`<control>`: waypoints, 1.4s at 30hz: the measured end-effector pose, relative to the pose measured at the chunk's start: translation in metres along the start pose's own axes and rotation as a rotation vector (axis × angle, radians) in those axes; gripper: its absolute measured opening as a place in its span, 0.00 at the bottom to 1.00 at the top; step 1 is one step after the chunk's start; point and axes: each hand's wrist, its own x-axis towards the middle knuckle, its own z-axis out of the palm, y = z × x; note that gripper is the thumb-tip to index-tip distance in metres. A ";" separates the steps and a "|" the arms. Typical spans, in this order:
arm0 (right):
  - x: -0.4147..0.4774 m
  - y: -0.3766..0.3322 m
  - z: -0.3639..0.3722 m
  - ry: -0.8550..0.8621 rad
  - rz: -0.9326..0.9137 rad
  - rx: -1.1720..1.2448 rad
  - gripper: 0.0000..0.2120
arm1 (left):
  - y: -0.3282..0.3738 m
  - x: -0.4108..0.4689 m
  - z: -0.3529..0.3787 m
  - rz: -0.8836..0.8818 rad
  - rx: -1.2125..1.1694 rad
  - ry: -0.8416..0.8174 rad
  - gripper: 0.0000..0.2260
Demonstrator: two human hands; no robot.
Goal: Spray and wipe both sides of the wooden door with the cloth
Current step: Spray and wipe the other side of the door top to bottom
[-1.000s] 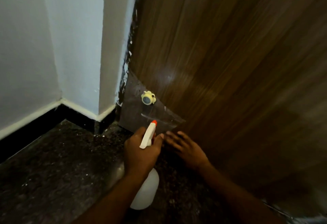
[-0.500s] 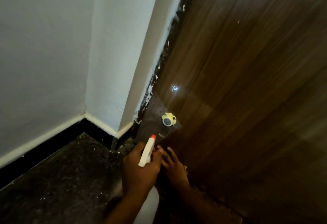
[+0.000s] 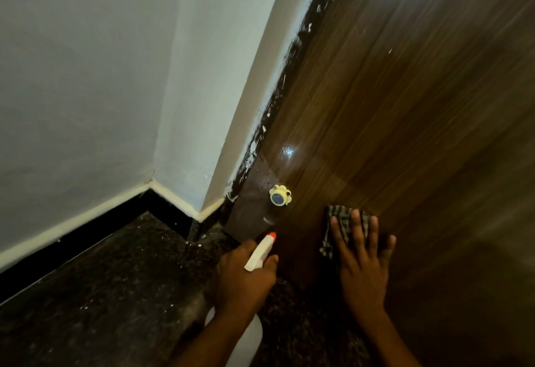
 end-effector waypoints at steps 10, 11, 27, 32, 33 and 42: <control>0.044 -0.036 -0.001 0.046 -0.126 0.049 0.32 | 0.005 0.005 -0.013 0.055 -0.049 0.034 0.09; 0.057 -0.036 -0.006 0.057 -0.196 0.037 0.32 | 0.005 0.006 -0.013 0.054 -0.056 0.048 0.09; 0.215 -0.059 -0.069 0.132 -0.625 -0.133 0.31 | 0.010 0.023 -0.015 -0.156 0.014 0.126 0.12; 0.212 -0.093 -0.053 0.053 -0.647 -0.119 0.30 | 0.001 0.030 -0.016 -0.171 -0.109 0.147 0.10; 0.207 -0.105 -0.049 -0.003 -0.676 -0.149 0.30 | -0.001 0.029 -0.017 -0.158 -0.103 0.147 0.10; 0.185 -0.132 -0.058 -0.262 -0.789 -0.359 0.40 | 0.003 0.028 -0.034 -0.093 -0.132 0.230 0.10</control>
